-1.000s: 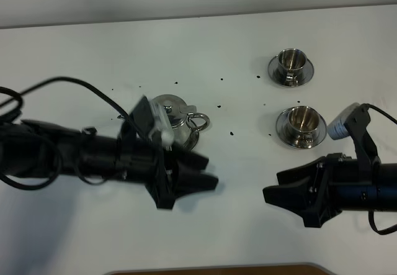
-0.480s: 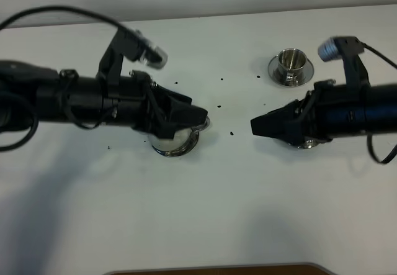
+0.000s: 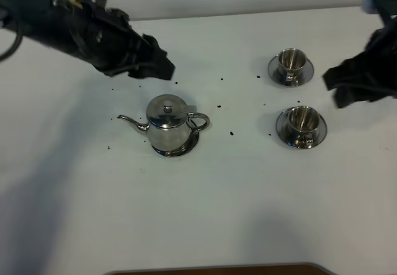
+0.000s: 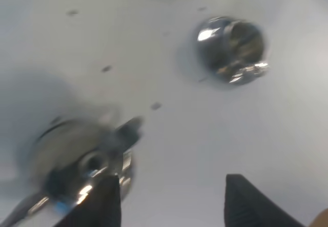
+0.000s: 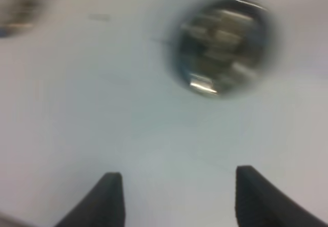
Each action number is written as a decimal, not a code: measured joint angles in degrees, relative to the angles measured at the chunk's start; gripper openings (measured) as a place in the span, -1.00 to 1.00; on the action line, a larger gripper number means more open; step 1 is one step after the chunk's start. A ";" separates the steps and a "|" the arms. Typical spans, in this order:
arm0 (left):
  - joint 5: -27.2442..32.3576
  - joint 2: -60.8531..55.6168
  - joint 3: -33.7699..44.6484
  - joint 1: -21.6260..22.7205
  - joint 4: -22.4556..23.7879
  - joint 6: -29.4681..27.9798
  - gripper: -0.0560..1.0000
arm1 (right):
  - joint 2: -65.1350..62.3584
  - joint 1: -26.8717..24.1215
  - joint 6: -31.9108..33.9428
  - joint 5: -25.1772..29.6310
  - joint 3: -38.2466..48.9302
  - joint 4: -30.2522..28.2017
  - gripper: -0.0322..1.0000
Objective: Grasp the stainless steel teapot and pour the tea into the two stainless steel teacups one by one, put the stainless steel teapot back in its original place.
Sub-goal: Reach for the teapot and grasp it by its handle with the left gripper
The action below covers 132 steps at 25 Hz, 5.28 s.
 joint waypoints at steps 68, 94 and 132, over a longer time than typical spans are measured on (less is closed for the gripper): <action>8.62 20.39 -27.20 -3.67 8.81 -11.34 0.05 | -87.63 -21.59 4.50 2.82 40.06 -2.41 -0.01; 5.79 20.39 -27.20 -3.67 1.19 -1.50 0.05 | -87.63 -21.59 4.81 2.76 40.06 0.55 -0.01; 19.27 37.50 -55.83 -16.31 24.90 -15.56 0.02 | -87.68 -21.59 4.51 2.76 40.06 1.96 -0.01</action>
